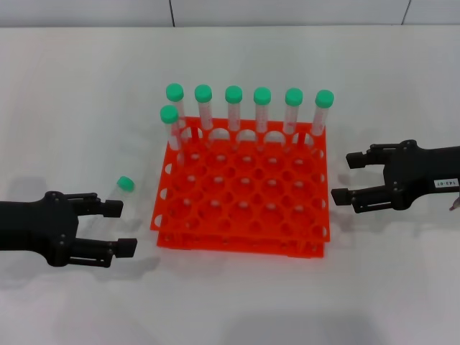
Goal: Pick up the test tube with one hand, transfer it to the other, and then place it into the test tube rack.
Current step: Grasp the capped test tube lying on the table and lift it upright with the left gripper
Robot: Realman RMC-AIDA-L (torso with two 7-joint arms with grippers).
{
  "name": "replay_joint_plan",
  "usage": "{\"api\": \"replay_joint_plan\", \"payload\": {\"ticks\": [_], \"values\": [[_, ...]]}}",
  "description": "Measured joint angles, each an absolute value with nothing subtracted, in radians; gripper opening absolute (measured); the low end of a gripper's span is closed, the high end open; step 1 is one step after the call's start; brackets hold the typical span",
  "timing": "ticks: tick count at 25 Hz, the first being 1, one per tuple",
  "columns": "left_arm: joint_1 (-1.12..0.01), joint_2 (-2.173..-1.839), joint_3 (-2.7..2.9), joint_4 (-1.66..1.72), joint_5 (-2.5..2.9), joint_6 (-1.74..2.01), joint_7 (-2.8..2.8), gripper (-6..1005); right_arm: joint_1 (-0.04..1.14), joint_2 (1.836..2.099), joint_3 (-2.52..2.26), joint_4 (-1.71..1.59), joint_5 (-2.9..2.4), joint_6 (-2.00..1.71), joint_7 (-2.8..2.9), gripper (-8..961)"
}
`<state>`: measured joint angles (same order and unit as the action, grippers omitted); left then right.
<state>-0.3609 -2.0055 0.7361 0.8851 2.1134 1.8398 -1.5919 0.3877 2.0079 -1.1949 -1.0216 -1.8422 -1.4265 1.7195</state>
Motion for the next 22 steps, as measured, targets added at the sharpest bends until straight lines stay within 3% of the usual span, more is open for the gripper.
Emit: {"api": "replay_joint_plan", "payload": {"ticks": [22], "values": [[-0.362, -1.999, 0.736, 0.891, 2.063, 1.837, -1.613, 860, 0.385, 2.009, -1.195, -1.022, -1.842, -1.427, 1.718, 811]]}}
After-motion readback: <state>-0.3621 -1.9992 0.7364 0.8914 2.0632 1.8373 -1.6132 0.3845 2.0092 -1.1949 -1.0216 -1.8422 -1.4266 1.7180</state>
